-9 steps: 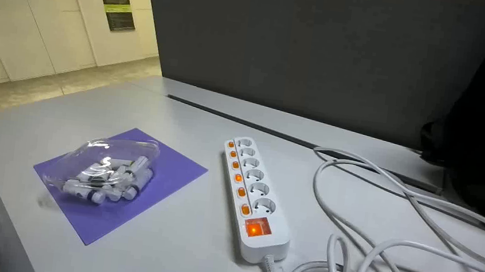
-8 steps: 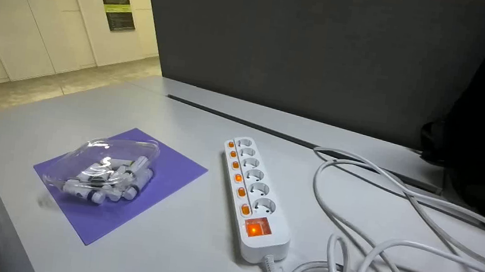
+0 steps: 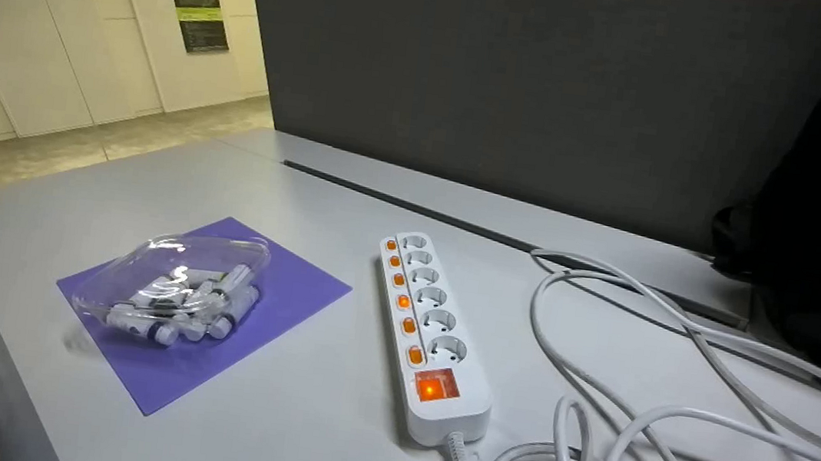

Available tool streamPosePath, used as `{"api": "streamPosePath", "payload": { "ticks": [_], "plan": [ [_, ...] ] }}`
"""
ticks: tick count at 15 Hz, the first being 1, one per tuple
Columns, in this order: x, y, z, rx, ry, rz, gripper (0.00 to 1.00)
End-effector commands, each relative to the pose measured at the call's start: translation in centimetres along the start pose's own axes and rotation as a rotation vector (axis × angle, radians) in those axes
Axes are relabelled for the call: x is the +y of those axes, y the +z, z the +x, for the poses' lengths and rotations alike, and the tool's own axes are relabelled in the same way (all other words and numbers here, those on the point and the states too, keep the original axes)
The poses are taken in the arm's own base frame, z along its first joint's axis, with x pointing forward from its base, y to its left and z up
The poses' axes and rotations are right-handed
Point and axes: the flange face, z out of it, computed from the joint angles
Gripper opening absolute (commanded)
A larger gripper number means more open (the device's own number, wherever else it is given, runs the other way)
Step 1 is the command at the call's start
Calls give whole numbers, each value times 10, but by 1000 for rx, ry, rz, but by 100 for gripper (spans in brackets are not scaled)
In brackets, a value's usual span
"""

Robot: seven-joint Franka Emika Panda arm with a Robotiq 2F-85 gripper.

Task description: Turn off the fourth switch from the left on the adapter

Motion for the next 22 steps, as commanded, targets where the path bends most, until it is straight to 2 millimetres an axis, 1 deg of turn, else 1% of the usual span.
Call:
{"api": "streamPosePath", "payload": {
  "ticks": [1,2,4,7,10,15,17,19,20,21,22],
  "plan": [
    [0,-1,0,-1,0,-1,100],
    [-1,0,-1,0,9,-6,100],
    [6,4,0,23,40,-36,100],
    [34,11,9,102,127,-36,100],
    [73,28,20,166,246,-59,100],
    [144,73,30,177,387,-171,100],
    [166,88,36,165,415,-205,100],
    [183,100,39,152,418,-210,100],
    [189,105,43,151,420,-207,75],
    [197,110,47,154,415,-204,74],
    [203,114,50,156,415,-199,68]
  ]
}}
